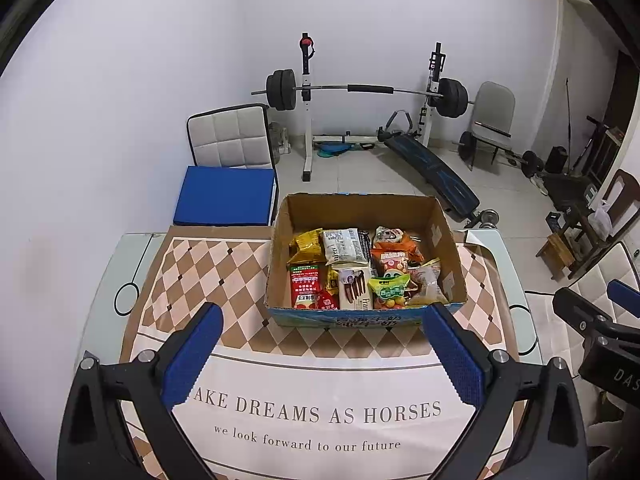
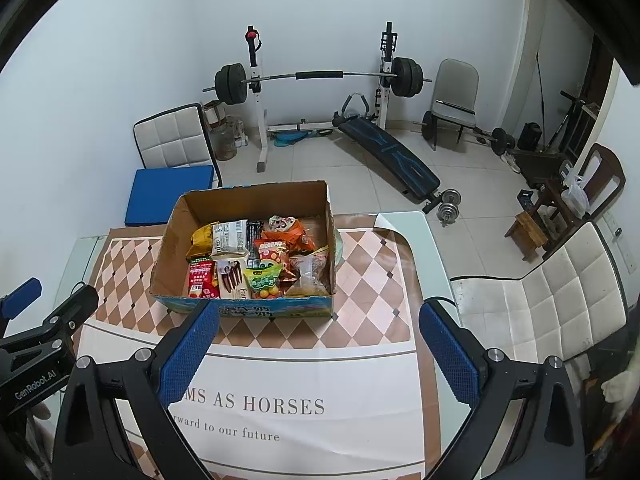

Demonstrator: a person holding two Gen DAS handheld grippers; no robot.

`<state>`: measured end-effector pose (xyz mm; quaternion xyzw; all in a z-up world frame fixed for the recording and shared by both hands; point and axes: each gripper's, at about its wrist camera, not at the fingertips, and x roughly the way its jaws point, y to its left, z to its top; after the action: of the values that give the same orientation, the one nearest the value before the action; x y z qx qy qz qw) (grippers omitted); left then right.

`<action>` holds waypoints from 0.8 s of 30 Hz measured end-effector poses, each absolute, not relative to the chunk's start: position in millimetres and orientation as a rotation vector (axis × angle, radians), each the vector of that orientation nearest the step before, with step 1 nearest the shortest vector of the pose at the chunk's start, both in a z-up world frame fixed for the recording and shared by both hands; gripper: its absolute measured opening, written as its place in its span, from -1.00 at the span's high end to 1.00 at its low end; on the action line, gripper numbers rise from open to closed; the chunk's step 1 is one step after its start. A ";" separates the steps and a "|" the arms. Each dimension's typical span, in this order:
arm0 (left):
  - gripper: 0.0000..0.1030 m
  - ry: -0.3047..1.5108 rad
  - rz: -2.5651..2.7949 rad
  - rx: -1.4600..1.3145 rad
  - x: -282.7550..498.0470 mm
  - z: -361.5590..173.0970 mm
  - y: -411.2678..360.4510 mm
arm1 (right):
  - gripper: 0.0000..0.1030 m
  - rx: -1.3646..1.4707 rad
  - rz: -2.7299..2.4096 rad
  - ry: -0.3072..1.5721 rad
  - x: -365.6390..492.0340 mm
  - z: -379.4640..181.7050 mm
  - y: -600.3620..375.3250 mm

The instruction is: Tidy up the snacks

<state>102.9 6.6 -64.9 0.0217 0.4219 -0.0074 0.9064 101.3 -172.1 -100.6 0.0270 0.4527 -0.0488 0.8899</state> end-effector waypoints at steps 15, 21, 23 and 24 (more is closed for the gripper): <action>-0.99 0.869 -0.030 0.044 101.4 -61.4 1.2 | -0.98 0.054 -0.099 0.941 98.1 -97.7 -171.9; -0.99 0.867 -0.034 0.042 100.3 -58.9 1.3 | -0.98 0.053 -0.099 0.940 98.5 -98.0 -171.8; -0.99 0.869 -0.036 0.040 100.9 -57.9 1.1 | -0.98 0.056 -0.095 0.943 98.7 -97.5 -171.8; -0.99 0.869 -0.037 0.039 101.0 -57.4 1.1 | -0.98 0.059 -0.094 0.942 98.8 -96.5 -171.9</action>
<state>101.0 1.1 -57.4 0.0190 0.4209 -0.0177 0.9067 98.8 -171.9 -96.5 0.0283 0.4536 -0.0452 0.8896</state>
